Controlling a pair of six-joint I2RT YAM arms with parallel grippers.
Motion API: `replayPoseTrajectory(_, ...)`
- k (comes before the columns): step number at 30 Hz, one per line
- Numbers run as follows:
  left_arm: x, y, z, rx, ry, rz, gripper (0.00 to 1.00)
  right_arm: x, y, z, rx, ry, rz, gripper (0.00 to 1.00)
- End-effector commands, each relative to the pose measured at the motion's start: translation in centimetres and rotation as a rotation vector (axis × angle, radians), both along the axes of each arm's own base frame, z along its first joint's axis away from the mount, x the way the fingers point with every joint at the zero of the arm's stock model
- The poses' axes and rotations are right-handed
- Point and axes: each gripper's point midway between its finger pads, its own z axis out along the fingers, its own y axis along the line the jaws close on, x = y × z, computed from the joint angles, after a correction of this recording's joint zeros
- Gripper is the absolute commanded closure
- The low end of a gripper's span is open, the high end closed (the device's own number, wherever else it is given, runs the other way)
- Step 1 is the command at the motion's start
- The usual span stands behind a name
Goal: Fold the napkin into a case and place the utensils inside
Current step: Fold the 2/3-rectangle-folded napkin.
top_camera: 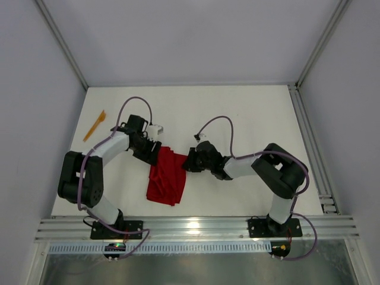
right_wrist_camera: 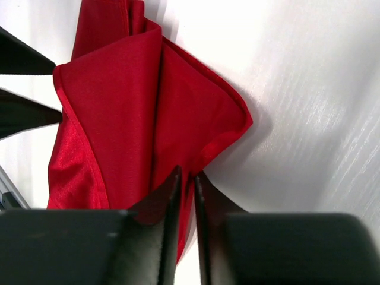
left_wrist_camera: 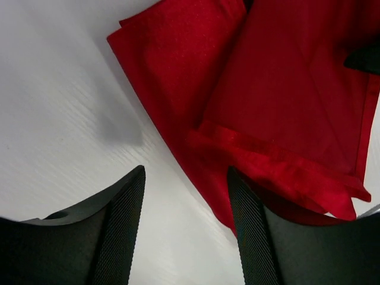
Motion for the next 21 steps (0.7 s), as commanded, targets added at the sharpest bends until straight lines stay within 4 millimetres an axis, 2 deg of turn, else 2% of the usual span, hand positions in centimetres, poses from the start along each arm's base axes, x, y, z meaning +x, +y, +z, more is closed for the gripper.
replayPoseTrajectory(1,2.7,-1.1,1.2,-0.087,-0.115,0.035,0.45,0.2,0.2,0.2,-0.003,0.013,-0.016,0.85)
replayPoseTrajectory(4,2.3,-0.7,0.4,-0.069,-0.113,0.046,0.62,0.3,0.3,1.0,0.000,0.002,-0.014,0.91)
replayPoseTrajectory(7,1.6,-0.2,-0.1,-0.053,-0.111,0.044,0.72,0.5,0.8,2.6,0.018,-0.014,0.005,0.97)
replayPoseTrajectory(11,1.0,-0.2,-1.0,-0.053,-0.080,0.024,0.84,0.6,2.4,5.0,0.031,-0.042,0.060,0.97)
replayPoseTrajectory(12,0.8,-0.2,-1.5,-0.052,-0.061,0.016,0.86,0.9,3.2,6.2,0.046,-0.061,0.074,0.97)
replayPoseTrajectory(15,0.5,-0.6,-2.1,-0.068,-0.034,0.005,0.93,0.4,5.1,7.5,0.060,-0.076,0.125,0.97)
replayPoseTrajectory(21,0.3,-1.6,-1.8,-0.132,-0.020,-0.010,1.00,-0.9,9.1,8.5,0.079,-0.087,0.216,0.97)
